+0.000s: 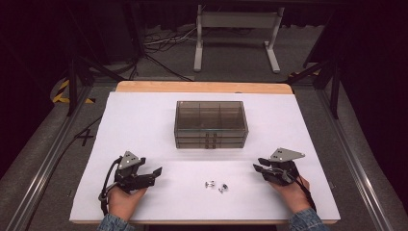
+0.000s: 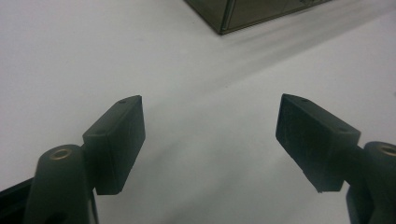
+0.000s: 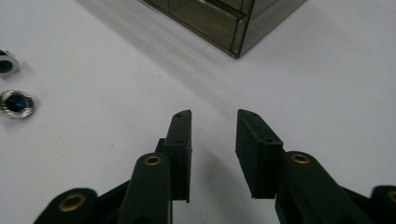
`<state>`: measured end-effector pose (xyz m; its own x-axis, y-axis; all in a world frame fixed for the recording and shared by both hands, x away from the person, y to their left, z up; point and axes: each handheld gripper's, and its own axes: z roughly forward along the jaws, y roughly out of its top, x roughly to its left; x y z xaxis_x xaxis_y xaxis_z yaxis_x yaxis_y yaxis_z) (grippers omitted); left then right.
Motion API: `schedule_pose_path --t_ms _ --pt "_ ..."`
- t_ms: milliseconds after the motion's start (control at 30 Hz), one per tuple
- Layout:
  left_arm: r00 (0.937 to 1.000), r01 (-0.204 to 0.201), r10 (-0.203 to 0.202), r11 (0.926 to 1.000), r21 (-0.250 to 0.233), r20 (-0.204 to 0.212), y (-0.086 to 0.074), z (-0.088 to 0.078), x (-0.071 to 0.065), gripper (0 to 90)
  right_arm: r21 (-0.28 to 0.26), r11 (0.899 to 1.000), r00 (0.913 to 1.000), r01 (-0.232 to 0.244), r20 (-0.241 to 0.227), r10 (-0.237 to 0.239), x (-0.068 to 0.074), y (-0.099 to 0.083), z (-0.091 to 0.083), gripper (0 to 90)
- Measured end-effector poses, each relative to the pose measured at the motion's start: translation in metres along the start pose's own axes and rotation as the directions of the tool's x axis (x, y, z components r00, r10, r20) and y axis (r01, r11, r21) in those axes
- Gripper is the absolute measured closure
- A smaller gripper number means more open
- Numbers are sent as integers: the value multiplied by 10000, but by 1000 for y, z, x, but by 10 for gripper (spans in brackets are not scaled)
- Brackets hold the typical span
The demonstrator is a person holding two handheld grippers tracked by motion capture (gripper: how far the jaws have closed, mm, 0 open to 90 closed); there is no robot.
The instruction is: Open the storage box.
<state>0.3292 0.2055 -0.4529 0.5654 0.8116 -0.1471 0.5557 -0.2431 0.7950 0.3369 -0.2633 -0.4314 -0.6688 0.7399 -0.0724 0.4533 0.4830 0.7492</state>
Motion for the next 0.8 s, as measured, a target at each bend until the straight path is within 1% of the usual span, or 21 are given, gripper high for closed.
schedule_pose_path --t_ms 100,167,233,333,500,667,800 --pt "9990 -437 437 9990 -38 -54 -1 1 -6 247 -50 9999 9999 -95 -50 95 -1 2 -7 669" --pt "9981 -619 619 9981 -33 -63 -1 2 -8 247 -111 9999 9999 -66 -98 65 -2 4 -12 672" --pt "9980 -634 634 9980 -31 -70 -1 2 -8 247 -130 9999 9999 -106 -82 105 -2 7 -16 670" --pt "9982 -606 606 9981 -118 -8 -1 2 -8 240 -72 10000 9997 -21 -244 19 0 11 -21 665" --pt "9975 -711 711 9974 -143 -36 -1 2 -9 238 145 9996 9974 226 -693 -215 9 23 -24 638" --pt "9975 -711 710 9974 -152 -23 -1 2 -9 238 217 9985 9916 507 -1199 -477 22 33 -27 627" --pt "9972 -751 750 9971 -138 -37 -1 2 -9 238 203 9967 9839 789 -1623 -746 31 42 -27 624"
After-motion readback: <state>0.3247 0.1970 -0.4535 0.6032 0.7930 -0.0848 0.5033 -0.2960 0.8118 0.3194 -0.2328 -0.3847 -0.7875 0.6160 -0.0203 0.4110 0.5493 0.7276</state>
